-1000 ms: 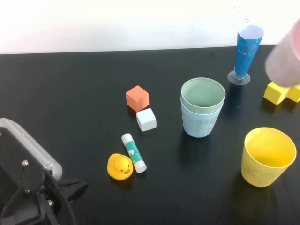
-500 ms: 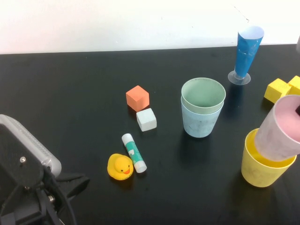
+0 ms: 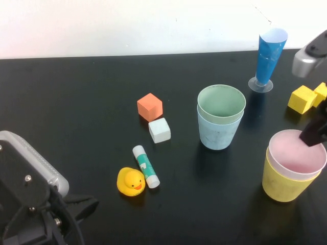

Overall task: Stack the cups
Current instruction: Pick up the yellow cup

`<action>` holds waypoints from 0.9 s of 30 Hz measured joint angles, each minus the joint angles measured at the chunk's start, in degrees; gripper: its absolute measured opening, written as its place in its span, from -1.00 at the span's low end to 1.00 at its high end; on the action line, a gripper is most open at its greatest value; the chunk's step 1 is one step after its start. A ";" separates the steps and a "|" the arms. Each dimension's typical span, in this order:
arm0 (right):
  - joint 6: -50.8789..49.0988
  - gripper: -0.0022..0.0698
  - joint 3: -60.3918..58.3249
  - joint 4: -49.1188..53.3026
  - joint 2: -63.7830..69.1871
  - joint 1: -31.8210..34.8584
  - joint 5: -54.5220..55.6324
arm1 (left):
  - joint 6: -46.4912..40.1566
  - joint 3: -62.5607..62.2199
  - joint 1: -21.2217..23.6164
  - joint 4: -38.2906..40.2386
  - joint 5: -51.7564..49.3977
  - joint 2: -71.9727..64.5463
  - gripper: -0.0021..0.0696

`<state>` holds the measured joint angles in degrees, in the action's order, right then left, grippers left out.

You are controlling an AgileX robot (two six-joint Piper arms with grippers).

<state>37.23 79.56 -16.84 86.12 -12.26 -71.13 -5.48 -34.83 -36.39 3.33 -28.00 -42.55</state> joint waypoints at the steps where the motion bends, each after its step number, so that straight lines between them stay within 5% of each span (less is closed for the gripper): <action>1: 0.29 -0.42 0.00 -0.42 0.59 0.00 0.10 | 0.00 0.00 0.00 0.00 0.00 0.00 -0.94; 5: 1.40 -0.16 0.00 -2.03 2.87 0.00 0.23 | 0.00 0.00 0.00 -0.64 0.00 0.00 -0.94; 10: 2.32 -0.12 0.00 -2.84 6.10 0.00 0.58 | 0.00 0.00 0.00 -2.04 0.00 0.00 -0.94; 13: 2.56 -0.24 0.00 -3.23 7.62 0.00 0.69 | 0.00 0.00 0.00 -2.40 0.00 -0.10 -0.94; 18: 3.90 -0.71 0.00 -3.55 8.40 0.00 0.69 | 0.00 0.00 0.00 -4.31 0.00 -0.22 -0.94; 27: 3.10 -0.75 9.68 -1.69 2.97 0.00 0.46 | 0.00 0.00 0.00 -5.42 0.00 -0.22 -0.94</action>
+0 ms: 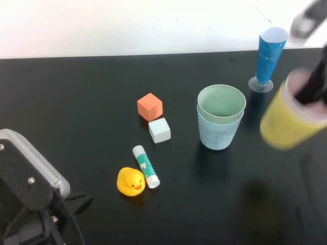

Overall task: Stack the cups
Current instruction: Pick up the yellow cup, then place the yellow cup on the green cup

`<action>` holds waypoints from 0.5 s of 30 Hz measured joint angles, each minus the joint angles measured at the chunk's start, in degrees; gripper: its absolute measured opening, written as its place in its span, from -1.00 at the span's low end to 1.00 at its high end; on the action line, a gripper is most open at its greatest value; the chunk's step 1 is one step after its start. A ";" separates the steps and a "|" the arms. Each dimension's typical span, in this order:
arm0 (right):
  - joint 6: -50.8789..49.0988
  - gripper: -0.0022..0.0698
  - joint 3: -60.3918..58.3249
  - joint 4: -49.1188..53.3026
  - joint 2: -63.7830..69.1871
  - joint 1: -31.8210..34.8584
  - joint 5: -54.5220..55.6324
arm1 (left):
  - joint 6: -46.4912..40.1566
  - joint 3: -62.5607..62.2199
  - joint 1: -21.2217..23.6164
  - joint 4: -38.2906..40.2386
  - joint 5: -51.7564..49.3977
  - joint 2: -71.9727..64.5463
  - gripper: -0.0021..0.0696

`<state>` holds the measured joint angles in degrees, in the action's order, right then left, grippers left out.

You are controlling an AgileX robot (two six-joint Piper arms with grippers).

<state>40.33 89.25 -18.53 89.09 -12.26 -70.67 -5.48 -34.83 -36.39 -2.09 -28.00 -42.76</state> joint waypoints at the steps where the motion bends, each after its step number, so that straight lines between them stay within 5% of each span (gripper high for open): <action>1: -0.10 -0.75 1.84 0.00 -0.66 0.00 -0.12 | 0.00 0.00 0.00 0.00 0.00 0.00 -0.94; 15: 1.20 -0.75 22.91 -3.98 11.02 -4.08 -0.69 | 0.00 0.00 0.00 -1.23 0.00 0.00 -0.94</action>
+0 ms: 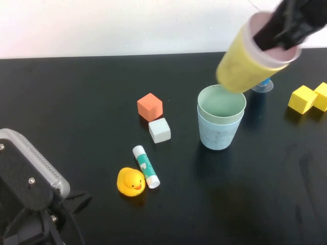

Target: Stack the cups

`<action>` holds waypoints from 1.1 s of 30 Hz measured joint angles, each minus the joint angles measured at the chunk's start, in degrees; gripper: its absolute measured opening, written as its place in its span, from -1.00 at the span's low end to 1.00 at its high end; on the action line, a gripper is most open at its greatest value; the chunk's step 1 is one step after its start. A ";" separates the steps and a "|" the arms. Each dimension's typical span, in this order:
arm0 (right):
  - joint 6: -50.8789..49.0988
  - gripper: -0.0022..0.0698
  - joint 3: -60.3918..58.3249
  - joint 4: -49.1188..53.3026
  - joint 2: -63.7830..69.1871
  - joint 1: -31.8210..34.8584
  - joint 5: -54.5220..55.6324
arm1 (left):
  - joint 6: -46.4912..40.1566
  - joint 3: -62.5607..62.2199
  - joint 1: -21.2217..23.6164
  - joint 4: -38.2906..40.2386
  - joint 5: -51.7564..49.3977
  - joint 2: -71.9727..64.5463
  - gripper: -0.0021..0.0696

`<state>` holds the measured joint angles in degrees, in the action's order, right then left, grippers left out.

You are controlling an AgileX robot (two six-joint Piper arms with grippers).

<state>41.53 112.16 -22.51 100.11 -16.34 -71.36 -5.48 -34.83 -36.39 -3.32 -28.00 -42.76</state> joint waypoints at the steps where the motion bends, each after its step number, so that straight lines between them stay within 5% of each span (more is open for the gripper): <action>1: 0.00 -0.75 0.46 0.00 0.92 -0.39 0.00 | 0.00 0.00 0.00 0.00 0.00 0.00 -0.94; 16: 0.00 -0.73 2.65 3.20 8.90 -2.10 0.00 | 0.10 0.00 0.00 -2.13 -0.22 -0.80 -0.94; 23: -0.79 -0.11 2.89 2.36 8.90 -2.20 0.00 | 0.27 0.00 0.00 -2.44 -0.22 -3.02 -0.94; 26: -1.34 -0.01 3.01 2.32 8.78 -2.20 0.00 | 1.80 0.00 0.00 -2.44 -0.22 -3.27 -0.94; 30: -1.17 -0.04 3.01 2.32 6.67 -2.20 0.00 | 4.98 0.00 0.00 -3.41 -0.22 -2.06 -0.94; 33: -0.54 -0.31 2.33 1.52 3.76 -2.20 0.00 | 8.70 0.00 0.00 -4.13 -0.35 0.27 -0.94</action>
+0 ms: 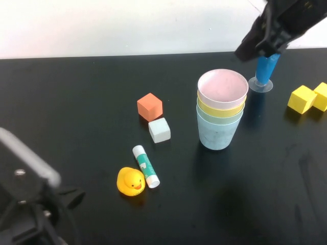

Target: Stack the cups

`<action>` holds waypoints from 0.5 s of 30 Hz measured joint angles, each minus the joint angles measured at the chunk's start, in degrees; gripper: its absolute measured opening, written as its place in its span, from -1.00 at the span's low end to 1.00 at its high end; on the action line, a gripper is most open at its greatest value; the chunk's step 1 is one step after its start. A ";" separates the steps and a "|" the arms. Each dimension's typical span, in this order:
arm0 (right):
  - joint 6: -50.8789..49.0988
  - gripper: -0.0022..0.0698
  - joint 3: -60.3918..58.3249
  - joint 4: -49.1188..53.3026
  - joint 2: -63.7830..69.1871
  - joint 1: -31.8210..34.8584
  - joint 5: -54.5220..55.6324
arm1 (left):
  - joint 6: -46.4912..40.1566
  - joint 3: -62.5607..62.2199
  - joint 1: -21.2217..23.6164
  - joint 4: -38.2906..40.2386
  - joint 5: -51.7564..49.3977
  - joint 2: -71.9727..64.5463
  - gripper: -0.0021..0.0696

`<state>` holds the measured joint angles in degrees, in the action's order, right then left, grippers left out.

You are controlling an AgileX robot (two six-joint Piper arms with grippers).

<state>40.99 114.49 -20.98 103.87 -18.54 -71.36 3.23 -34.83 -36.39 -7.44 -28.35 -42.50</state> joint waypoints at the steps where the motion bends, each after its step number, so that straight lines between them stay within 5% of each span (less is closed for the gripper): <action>1: 0.16 -0.42 -0.55 -0.71 -1.07 0.00 0.00 | 1.26 0.00 0.00 -0.45 -0.29 1.09 -0.94; 6: 4.17 -0.87 -7.10 -6.18 -9.54 0.00 0.00 | 7.49 0.90 0.00 -4.24 -2.35 7.03 -0.94; 15: 10.85 -0.94 -32.39 -8.57 -31.84 0.00 12.32 | 14.10 9.09 0.00 -8.49 -4.74 25.22 -0.94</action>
<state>51.84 82.11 -29.55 72.03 -18.54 -59.04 17.33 -25.74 -36.39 -15.93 -33.09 -17.28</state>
